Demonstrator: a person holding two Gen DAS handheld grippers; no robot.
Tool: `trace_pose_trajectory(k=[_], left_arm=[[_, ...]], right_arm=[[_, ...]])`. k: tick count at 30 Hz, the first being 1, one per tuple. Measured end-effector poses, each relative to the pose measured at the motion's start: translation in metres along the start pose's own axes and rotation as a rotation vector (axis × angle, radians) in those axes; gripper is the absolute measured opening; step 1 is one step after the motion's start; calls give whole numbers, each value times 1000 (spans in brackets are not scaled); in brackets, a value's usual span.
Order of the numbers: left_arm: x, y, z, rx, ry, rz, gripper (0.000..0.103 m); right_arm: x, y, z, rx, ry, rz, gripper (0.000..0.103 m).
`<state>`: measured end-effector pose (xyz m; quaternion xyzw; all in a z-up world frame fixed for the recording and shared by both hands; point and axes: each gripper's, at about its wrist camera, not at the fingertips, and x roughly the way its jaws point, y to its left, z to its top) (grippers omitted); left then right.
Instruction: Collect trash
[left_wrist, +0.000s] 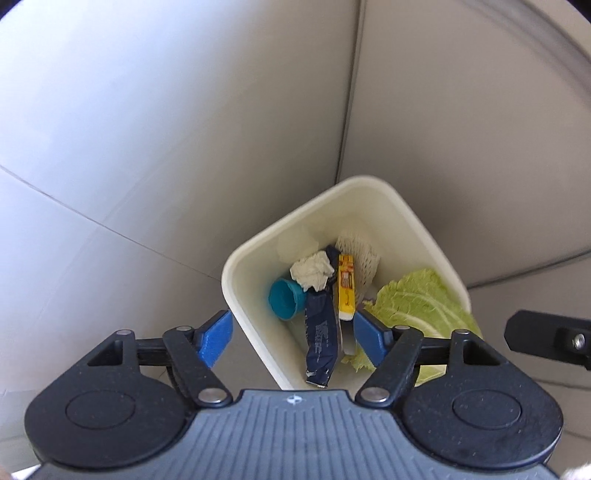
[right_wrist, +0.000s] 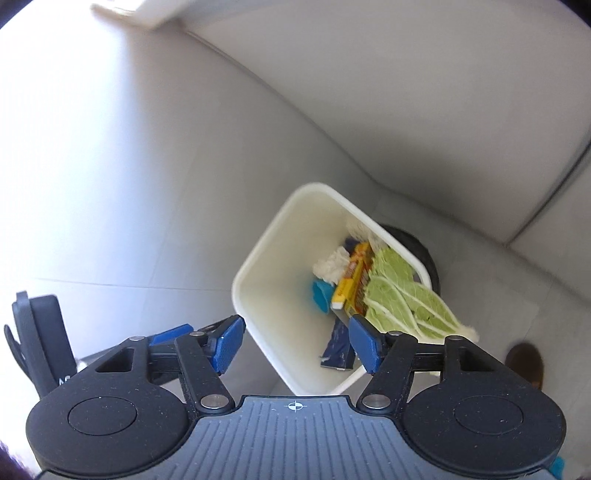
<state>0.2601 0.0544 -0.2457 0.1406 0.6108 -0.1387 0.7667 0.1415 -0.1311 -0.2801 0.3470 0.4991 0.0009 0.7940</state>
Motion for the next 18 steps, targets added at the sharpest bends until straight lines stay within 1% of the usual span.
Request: trace_pose_trajectory(k=[3, 8, 10, 11, 13, 18], left_arm=[[-14, 0, 3, -15, -26, 2, 74], [-39, 0, 11, -36, -64, 4, 82], [-52, 1, 15, -51, -79, -9, 89], [-58, 1, 17, -53, -87, -10, 90], [-73, 1, 19, -55, -109, -1, 94], [-105, -2, 26, -80, -151, -22, 102]], right_arm=[[-15, 14, 0, -49, -26, -14, 69], [-43, 36, 1, -151, -76, -49, 72], [-55, 44, 1, -194, -105, -78, 74], [-62, 48, 2, -210, -121, -91, 74], [-76, 55, 3, -230, -153, -105, 76], [-112, 70, 5, -268, -226, -116, 83]])
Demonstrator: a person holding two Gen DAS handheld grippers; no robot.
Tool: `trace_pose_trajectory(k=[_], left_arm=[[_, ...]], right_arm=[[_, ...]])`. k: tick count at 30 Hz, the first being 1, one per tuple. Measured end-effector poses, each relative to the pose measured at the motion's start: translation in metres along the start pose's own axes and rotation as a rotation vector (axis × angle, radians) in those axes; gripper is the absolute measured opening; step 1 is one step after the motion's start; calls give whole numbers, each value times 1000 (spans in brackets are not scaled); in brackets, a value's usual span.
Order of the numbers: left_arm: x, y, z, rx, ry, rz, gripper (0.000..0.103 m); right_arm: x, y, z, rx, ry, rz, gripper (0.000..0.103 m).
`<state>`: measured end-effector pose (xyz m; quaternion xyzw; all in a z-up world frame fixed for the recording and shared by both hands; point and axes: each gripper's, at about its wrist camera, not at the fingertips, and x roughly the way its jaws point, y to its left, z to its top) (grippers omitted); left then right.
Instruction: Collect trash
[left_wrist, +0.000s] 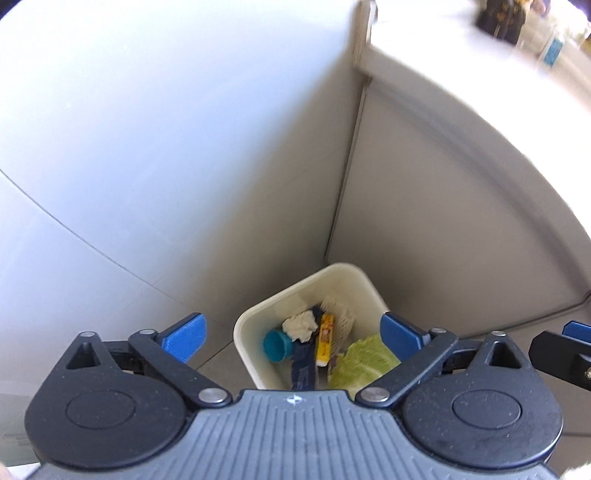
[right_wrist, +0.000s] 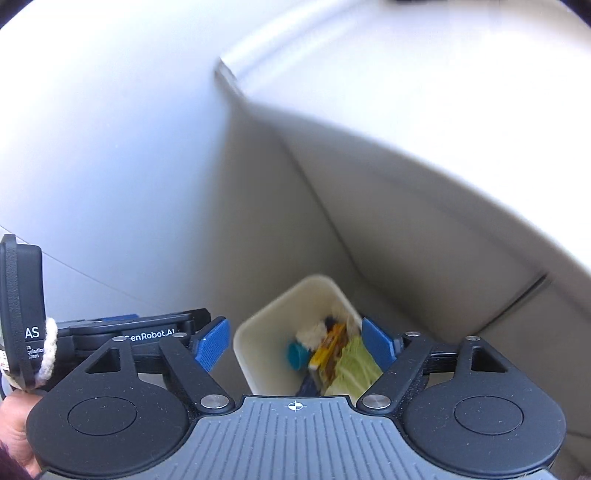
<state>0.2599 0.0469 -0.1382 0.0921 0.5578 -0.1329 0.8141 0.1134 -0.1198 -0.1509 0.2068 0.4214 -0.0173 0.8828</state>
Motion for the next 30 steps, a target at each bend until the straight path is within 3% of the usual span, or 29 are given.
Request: trace_pose_trajectory(k=[8, 17, 22, 30], left_arm=[[-35, -15, 16, -1, -41, -14, 102], [-71, -26, 25, -25, -91, -12, 102], [-84, -27, 23, -47, -103, 35, 102], [-103, -25, -5, -63, -58, 127, 102]], right_arm=[[-46, 12, 15, -98, -93, -76, 87], [-70, 29, 25, -154, -148, -110, 90], [-64, 38, 23, -223, -139, -117, 91], [-80, 47, 12, -312, -118, -145, 96]])
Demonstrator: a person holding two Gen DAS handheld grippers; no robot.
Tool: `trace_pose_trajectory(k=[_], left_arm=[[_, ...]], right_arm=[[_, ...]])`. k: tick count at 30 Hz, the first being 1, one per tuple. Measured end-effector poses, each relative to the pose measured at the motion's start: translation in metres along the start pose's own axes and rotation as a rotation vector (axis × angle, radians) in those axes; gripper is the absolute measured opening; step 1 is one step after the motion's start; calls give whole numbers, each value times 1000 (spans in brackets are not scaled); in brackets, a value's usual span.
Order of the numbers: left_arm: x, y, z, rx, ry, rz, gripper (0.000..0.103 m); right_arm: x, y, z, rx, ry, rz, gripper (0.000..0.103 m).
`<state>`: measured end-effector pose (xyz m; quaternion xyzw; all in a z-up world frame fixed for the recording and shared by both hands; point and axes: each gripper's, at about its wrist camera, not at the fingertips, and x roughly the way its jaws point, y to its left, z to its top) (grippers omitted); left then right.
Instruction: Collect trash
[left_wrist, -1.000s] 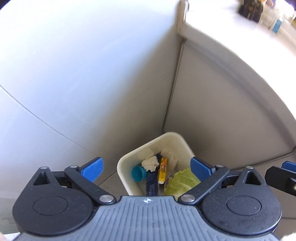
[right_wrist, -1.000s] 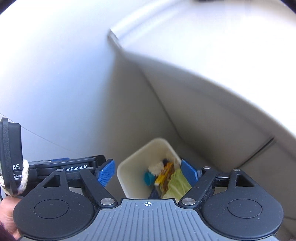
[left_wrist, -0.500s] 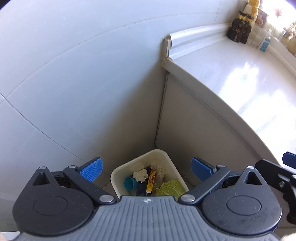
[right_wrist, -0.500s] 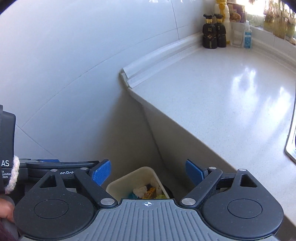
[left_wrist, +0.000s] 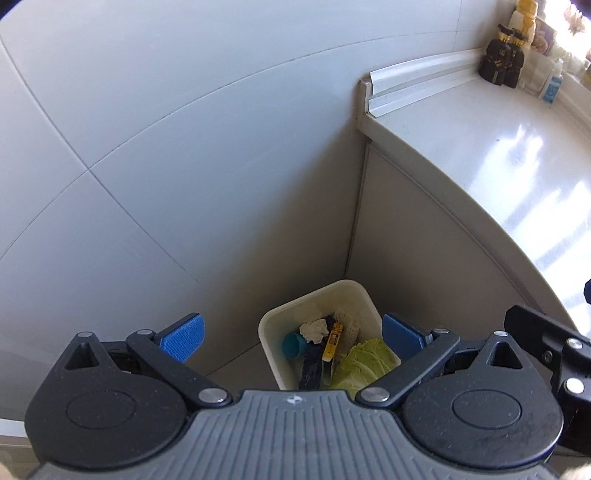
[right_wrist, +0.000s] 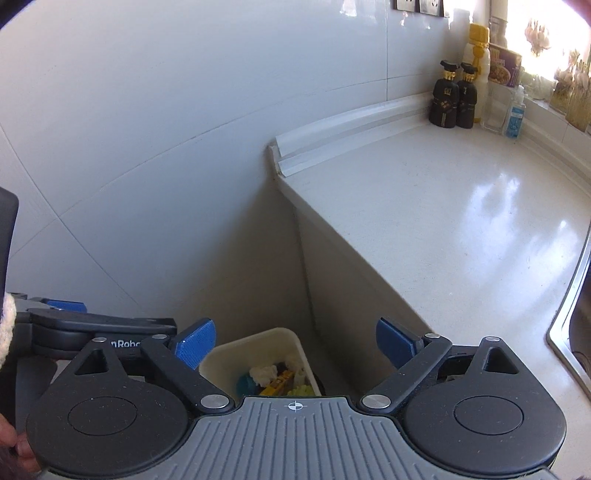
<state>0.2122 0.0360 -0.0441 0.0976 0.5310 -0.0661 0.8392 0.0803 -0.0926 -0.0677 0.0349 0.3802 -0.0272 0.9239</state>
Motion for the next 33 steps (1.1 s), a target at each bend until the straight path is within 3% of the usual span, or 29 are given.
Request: trace_pose_trajectory(k=[6, 13, 33], left_arm=[[-25, 9, -23, -35, 24, -9, 102], [-53, 13, -49, -17, 29, -34, 102], [-92, 20, -88, -64, -7, -68, 102]], right_arm=[[-22, 8, -12, -15, 11, -33, 98], [-66, 25, -27, -47, -52, -120, 100], [-124, 56, -49, -60, -130, -176, 101]])
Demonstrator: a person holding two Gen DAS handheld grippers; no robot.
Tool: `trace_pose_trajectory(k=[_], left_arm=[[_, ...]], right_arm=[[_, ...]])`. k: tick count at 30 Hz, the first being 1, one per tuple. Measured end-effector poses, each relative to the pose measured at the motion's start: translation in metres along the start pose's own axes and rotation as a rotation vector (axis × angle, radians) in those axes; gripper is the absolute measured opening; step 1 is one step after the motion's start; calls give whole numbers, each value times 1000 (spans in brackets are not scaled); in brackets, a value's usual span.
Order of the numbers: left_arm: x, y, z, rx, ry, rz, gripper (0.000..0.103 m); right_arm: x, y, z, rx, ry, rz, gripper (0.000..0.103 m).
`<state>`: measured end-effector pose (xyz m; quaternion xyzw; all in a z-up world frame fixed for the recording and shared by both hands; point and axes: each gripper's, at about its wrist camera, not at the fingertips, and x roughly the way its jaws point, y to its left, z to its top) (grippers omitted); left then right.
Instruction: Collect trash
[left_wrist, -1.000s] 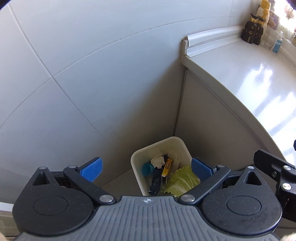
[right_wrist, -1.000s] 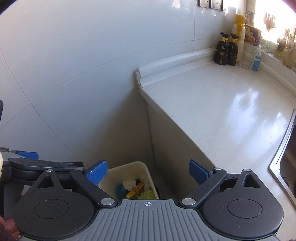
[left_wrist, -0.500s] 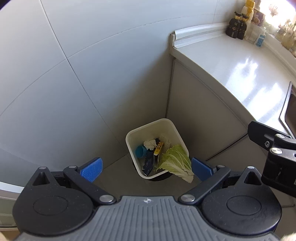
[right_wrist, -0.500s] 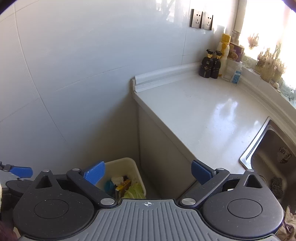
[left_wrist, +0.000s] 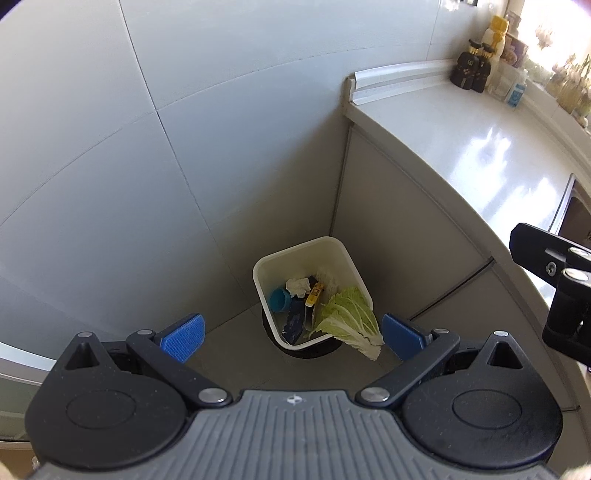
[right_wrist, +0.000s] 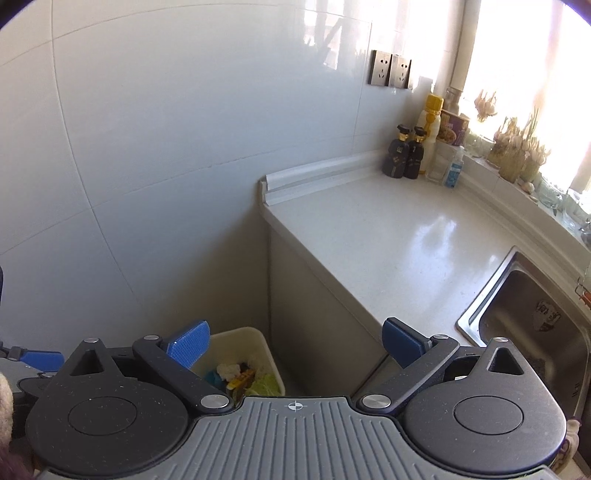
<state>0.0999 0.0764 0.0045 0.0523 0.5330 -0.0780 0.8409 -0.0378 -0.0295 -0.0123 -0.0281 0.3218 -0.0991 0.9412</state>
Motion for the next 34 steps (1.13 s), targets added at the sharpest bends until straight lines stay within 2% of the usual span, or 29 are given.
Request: trace_pose_trajectory(k=[16, 34], left_arm=[[1, -3, -9, -14, 36, -4, 102], [6, -13, 0, -4, 54, -17, 102]], right_arm=[[5, -5, -4, 6, 24, 9, 101], [16, -16, -2, 18, 33, 20, 101]])
